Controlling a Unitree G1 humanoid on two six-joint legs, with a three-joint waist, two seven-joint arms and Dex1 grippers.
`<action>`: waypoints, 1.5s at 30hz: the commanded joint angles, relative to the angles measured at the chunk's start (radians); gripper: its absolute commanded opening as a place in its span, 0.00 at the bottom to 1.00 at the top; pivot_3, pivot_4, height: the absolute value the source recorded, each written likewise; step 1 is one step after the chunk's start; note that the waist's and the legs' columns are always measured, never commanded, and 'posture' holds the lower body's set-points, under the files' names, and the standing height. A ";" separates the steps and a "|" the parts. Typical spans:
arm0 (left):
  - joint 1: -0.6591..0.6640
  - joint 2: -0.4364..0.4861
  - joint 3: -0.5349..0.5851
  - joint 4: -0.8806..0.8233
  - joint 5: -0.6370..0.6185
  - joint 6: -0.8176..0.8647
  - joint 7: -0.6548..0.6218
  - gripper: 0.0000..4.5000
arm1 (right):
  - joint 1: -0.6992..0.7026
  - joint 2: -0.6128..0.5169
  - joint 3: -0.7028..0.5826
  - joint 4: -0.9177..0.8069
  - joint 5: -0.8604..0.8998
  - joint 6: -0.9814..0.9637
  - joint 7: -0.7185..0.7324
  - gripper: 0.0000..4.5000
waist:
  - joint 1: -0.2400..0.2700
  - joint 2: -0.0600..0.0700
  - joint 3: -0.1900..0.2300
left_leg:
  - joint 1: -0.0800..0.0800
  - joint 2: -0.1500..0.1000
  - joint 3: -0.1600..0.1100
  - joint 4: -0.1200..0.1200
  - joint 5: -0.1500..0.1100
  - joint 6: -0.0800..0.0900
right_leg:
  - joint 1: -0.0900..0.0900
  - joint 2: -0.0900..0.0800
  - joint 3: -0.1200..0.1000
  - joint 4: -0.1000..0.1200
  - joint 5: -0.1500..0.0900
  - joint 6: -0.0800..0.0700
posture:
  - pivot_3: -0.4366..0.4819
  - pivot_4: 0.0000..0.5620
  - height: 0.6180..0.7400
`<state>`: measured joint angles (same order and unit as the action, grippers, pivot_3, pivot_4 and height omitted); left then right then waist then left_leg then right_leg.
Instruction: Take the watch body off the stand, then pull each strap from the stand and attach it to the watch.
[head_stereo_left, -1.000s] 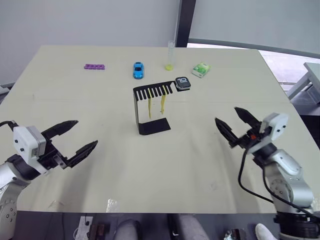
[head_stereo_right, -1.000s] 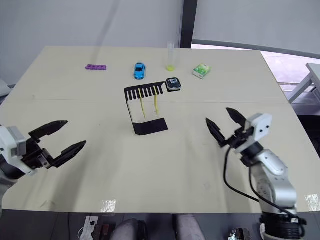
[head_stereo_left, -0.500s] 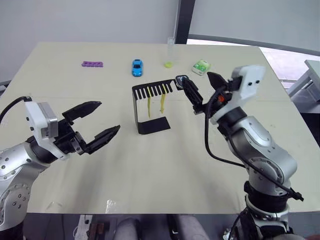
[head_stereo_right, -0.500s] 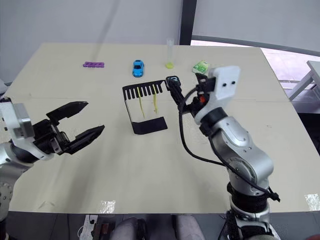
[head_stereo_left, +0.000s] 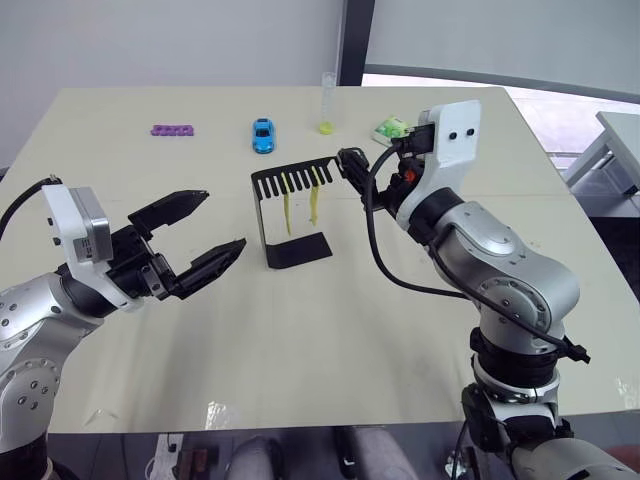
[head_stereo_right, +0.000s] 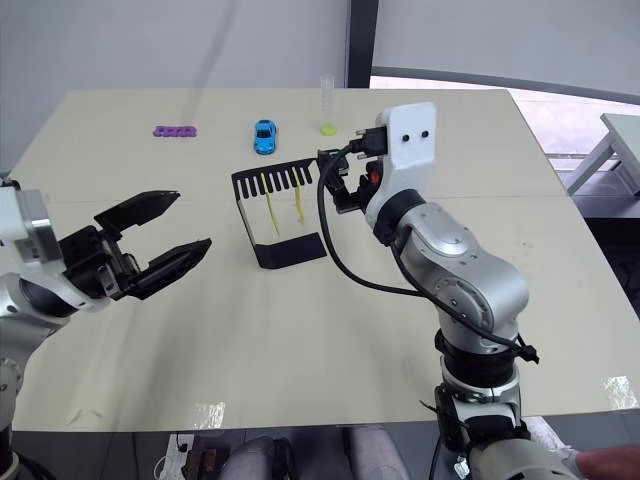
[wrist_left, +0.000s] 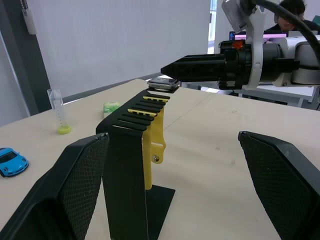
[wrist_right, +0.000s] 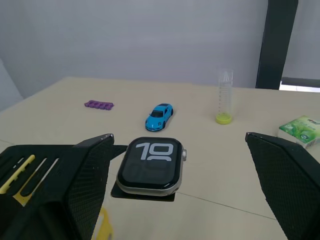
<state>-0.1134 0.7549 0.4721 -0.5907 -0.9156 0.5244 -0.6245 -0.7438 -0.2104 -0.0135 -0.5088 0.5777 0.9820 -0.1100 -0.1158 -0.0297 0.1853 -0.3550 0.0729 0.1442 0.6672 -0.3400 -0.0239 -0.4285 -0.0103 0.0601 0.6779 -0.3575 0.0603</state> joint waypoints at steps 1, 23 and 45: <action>-0.010 0.012 0.021 -0.037 -0.012 -0.005 0.015 0.99 | -0.036 0.018 0.014 -0.008 -0.029 -0.013 0.009 1.00 | -0.001 0.000 0.000 | 0.000 0.000 0.000 0.000 0.000 0.000 | 0.000 0.000 0.000 0.000 0.000 0.000 | 0.48 0.27 1.00; 0.022 0.006 0.026 -0.080 -0.021 -0.007 0.061 0.99 | -0.052 0.095 0.038 0.079 -0.127 -0.066 0.069 1.00 | 0.000 0.000 0.000 | 0.000 0.000 0.000 0.000 0.000 0.000 | -0.001 0.000 0.000 0.000 0.000 0.000 | 0.48 0.27 1.00; 0.085 0.000 0.048 -0.096 -0.009 -0.018 0.058 1.00 | -0.053 0.123 0.031 0.089 -0.148 -0.097 0.108 0.36 | 0.000 0.000 0.000 | 0.000 0.000 0.000 0.000 0.000 0.000 | 0.000 0.000 0.000 0.000 0.000 0.000 | 0.48 0.27 1.00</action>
<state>-0.0297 0.7542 0.4925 -0.6549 -0.9167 0.5230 -0.5679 -0.7811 -0.0985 0.0330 -0.3921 0.4299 0.9242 -0.0243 -0.1161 -0.0298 0.1853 -0.3551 0.0728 0.1444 0.6669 -0.3398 -0.0243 -0.4291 -0.0105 0.0603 0.6779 -0.3576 0.0603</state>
